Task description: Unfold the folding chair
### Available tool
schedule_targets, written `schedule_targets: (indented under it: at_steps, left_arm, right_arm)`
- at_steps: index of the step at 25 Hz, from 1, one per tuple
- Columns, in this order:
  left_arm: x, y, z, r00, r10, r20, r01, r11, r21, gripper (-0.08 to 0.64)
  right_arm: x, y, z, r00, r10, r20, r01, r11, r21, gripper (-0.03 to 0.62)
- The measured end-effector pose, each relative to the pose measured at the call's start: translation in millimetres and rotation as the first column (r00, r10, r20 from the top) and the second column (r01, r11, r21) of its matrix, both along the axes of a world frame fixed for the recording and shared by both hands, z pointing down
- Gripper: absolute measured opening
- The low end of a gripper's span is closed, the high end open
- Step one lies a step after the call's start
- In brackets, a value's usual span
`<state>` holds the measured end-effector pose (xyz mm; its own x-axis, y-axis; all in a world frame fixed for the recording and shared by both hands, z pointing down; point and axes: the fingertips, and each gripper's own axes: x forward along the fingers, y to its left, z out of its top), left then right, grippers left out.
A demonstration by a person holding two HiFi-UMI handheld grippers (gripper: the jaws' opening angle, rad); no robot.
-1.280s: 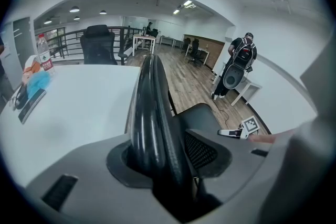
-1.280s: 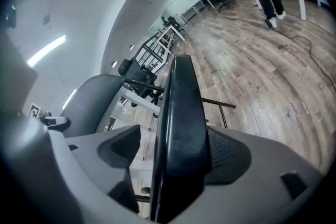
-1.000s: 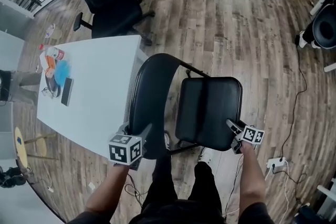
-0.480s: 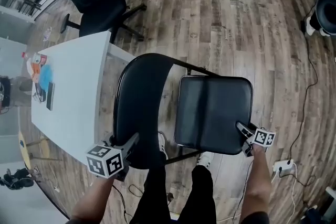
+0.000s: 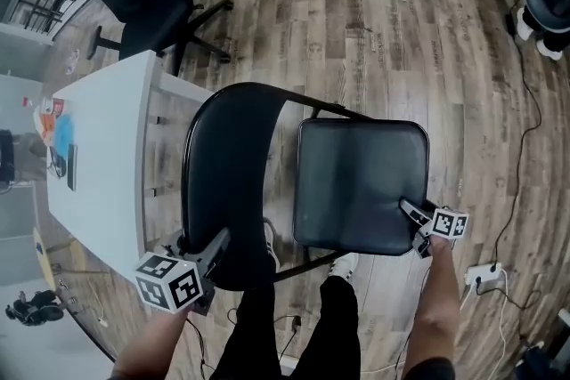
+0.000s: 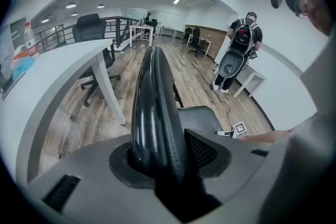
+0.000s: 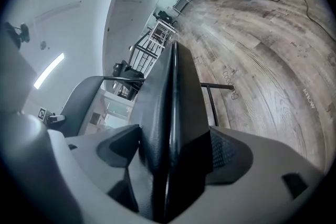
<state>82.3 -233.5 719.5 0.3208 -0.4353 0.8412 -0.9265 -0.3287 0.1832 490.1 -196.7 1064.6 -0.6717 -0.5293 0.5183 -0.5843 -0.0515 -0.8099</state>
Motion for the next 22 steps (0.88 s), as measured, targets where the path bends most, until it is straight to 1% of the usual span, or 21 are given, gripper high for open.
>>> schedule_targets:
  at_steps: [2,4,7,8,9,11,12,14,15,16,17,18,20,21,22]
  left_arm:
    - [7.6,1.9,-0.6,1.0,0.003,0.007,-0.003,1.0,0.0,0.173]
    - [8.3,1.6,-0.9,1.0,-0.001,0.009,0.001,1.0,0.001,0.173]
    - [7.8,-0.5,-0.3,1.0,-0.001,0.001,0.001,1.0,0.011,0.173]
    - [8.6,-1.2,-0.2,1.0,-0.003,-0.004,0.003,1.0,0.018,0.178]
    - [8.4,-2.5,-1.7,1.0,-0.009,-0.005,0.009,0.999,0.035,0.186]
    - [1.4,-7.1,-16.2,0.999,-0.036,-0.002,0.036,0.993,0.112,0.24]
    - [-5.7,-8.7,-30.4,0.998,-0.056,-0.008,0.057,0.985,0.165,0.26]
    - [-23.3,-7.5,-70.0,0.992,-0.12,-0.041,0.127,0.959,0.255,0.268]
    - [-30.9,-5.2,-92.3,0.986,-0.154,-0.059,0.164,0.944,0.288,0.268]
    - [-36.4,-1.4,-113.8,0.982,-0.175,-0.072,0.189,0.929,0.319,0.267]
    - [-39.5,3.6,-134.2,0.981,-0.179,-0.081,0.196,0.914,0.355,0.265]
    - [-39.9,8.6,-153.8,0.982,-0.17,-0.084,0.19,0.899,0.396,0.246]
    - [-34.5,17.2,-189.4,0.985,-0.145,-0.096,0.173,0.863,0.475,0.196]
    - [-30.0,21.6,-203.4,0.985,-0.135,-0.112,0.173,0.844,0.507,0.16]
    - [-24.7,27.0,-213.9,0.983,-0.123,-0.138,0.178,0.826,0.534,0.113]
  right_arm:
    - [4.9,3.6,5.0,1.0,-0.004,-0.011,0.004,1.0,-0.017,0.373]
    - [6.1,4.3,5.4,1.0,0.001,0.006,-0.001,1.0,-0.02,0.373]
    - [4.7,-2.1,3.9,1.0,0.004,0.026,-0.004,1.0,0.018,0.373]
    - [8.6,-3.4,4.0,1.0,0.004,0.005,-0.005,0.999,0.033,0.373]
    - [16.9,-2.9,5.4,0.999,0.009,-0.034,-0.008,0.999,0.04,0.374]
    - [38.3,-0.9,0.3,0.992,0.032,-0.121,-0.027,0.998,0.048,0.391]
    - [49.7,-1.4,-11.9,0.983,0.052,-0.174,-0.041,0.997,0.068,0.39]
    - [70.9,-2.8,-53.7,0.951,0.107,-0.29,-0.064,0.986,0.155,0.39]
    - [76.3,-1.5,-82.2,0.93,0.13,-0.344,-0.06,0.976,0.208,0.39]
    - [74.8,2.3,-114.2,0.911,0.137,-0.39,-0.036,0.966,0.257,0.39]
    - [65.1,8.3,-148.2,0.896,0.129,-0.426,0.004,0.955,0.297,0.389]
    - [48.0,15.4,-182.6,0.883,0.114,-0.456,0.049,0.942,0.332,0.388]
    - [0.5,29.2,-252.2,0.856,0.102,-0.506,0.127,0.908,0.398,0.383]
    - [-24.0,35.3,-288.1,0.842,0.122,-0.525,0.143,0.888,0.436,0.342]
    - [-46.0,40.9,-324.3,0.83,0.16,-0.534,0.141,0.867,0.478,0.22]
